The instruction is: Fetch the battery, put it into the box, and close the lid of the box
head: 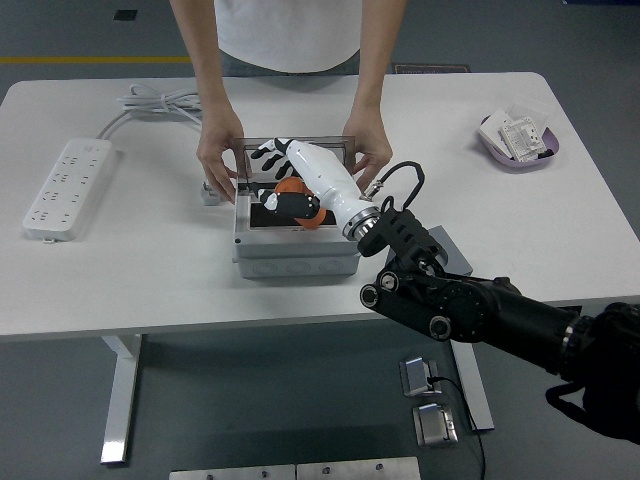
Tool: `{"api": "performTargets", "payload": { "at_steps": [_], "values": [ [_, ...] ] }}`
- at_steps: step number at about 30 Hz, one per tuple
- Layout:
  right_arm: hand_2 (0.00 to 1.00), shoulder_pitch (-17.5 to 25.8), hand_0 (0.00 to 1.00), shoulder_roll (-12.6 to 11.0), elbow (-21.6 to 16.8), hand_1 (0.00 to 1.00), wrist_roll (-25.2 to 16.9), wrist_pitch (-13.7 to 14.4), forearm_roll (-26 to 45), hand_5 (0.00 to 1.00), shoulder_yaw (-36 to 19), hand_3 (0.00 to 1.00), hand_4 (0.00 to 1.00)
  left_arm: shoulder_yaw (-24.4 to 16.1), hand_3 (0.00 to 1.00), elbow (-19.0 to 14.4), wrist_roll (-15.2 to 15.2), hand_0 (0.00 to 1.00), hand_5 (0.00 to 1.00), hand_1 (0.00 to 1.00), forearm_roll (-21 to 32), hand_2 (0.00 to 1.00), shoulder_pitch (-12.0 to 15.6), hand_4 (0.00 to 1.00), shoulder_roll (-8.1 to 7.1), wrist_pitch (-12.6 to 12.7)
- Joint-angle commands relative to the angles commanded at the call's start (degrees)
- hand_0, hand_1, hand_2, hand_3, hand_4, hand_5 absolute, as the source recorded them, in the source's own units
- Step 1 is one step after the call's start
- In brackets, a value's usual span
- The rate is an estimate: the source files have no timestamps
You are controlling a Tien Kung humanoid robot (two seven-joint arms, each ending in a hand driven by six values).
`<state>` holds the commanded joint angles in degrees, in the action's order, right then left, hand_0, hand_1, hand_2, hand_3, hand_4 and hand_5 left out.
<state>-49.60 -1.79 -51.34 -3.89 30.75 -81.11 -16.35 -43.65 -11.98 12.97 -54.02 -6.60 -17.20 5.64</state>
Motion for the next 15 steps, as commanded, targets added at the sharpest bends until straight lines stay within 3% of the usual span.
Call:
{"api": "performTargets", "payload": {
  "at_steps": [4, 8, 15],
  "values": [
    [0.577, -0.83, 0.465, -0.63, 0.60, 0.468, 1.50, -2.53, -1.64, 0.337, 2.00, 0.709, 0.716, 0.04, 0.567, -0.01, 0.01, 0.641, 0.036, 0.694, -0.01, 0.590, -0.03, 0.477, -0.05, 0.02],
    [0.545, -1.16, 0.457, -1.26, 0.35, 0.436, 2.14, -3.23, -2.14, 0.360, 1.97, 0.682, 0.737, -0.09, 0.566, -0.05, 0.14, 0.641, 0.034, 0.694, -0.09, 0.590, 0.19, 0.478, 0.00, 0.04],
    [0.536, -0.25, 0.456, -4.21, -5.43, 0.431, 4.64, -4.20, -3.94, 0.368, -2.51, 0.688, 0.754, 0.00, 0.566, -0.06, 0.14, 0.641, 0.034, 0.694, 0.18, 0.590, 0.61, 0.477, 0.36, 0.12]
  ]
}}
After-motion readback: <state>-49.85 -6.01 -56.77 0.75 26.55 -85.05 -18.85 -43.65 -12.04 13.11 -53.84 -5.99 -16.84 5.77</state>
